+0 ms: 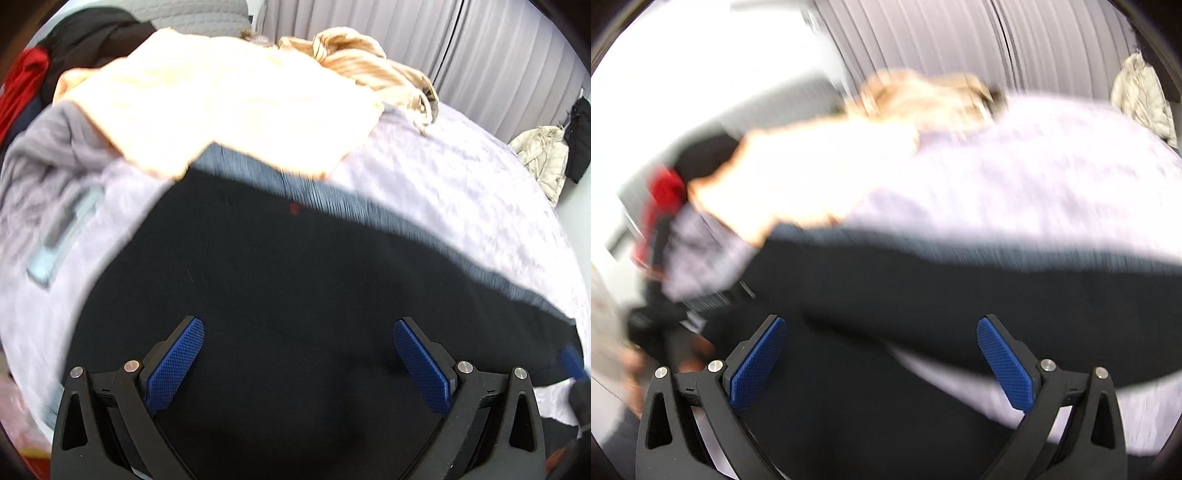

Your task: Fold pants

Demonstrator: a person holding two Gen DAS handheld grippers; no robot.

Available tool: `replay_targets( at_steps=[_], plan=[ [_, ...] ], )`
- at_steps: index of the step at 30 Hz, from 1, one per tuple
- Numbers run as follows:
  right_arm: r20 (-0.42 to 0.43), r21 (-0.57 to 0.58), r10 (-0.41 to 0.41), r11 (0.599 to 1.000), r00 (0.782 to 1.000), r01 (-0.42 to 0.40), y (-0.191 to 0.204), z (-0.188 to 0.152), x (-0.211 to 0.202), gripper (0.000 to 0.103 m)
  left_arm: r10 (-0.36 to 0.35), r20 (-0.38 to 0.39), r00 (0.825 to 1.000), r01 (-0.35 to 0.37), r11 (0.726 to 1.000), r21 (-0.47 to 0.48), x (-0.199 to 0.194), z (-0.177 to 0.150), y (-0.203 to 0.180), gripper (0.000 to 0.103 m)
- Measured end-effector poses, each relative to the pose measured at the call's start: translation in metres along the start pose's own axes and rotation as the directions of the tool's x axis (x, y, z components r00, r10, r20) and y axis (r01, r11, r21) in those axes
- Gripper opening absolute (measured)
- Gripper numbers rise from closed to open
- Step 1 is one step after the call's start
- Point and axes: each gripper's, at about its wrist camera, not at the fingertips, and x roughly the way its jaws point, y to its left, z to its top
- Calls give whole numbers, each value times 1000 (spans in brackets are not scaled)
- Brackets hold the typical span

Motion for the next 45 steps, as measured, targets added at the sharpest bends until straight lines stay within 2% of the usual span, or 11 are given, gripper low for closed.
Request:
replay_targets(
  at_steps=[3, 5, 10, 13, 15, 21, 22, 24, 27, 36, 45],
  plan=[
    [-37, -1, -27, 1000, 999, 27, 10, 31, 15, 103, -17, -39, 999, 17, 1000, 9, 1, 28, 9, 103],
    [-96, -149, -87, 986, 992, 72, 25, 45, 45, 103, -17, -89, 996, 18, 1000, 16, 12, 41, 14, 103],
    [-292, -464, -65, 882, 954, -82, 55, 58, 147, 103, 22, -160, 987, -12, 998, 61, 41, 49, 19, 103],
    [-441, -495, -96, 855, 892, -152, 37, 54, 203, 103, -5, -183, 983, 15, 998, 54, 49, 45, 28, 103],
    [-470, -502, -96, 847, 877, -177, 31, 60, 229, 103, 1, -193, 981, 11, 998, 60, 52, 43, 34, 103],
    [-585, -356, 3, 898, 811, -260, 5, 64, 274, 103, 0, -223, 975, 12, 998, 54, 62, 47, 48, 103],
    [-576, -361, 13, 893, 817, -268, 5, 61, 273, 101, -8, -221, 975, 19, 999, 47, 64, 48, 50, 103],
    [-577, -369, 48, 875, 815, -313, 12, 59, 263, 71, -43, -221, 974, 48, 999, 18, 66, 53, 55, 103],
    [-569, -441, 6, 842, 823, -311, 29, 58, 237, 12, -103, -219, 970, 93, 994, -55, 66, 64, 62, 103],
    [-298, -715, -51, 674, 953, -188, 102, 20, 127, 12, -182, -186, 966, 122, 949, -292, 57, 100, 73, 103],
    [-166, -802, -141, 596, 976, -51, 126, -27, 109, 12, -168, -194, 966, 71, 900, -429, 60, 93, 62, 103]
  ],
)
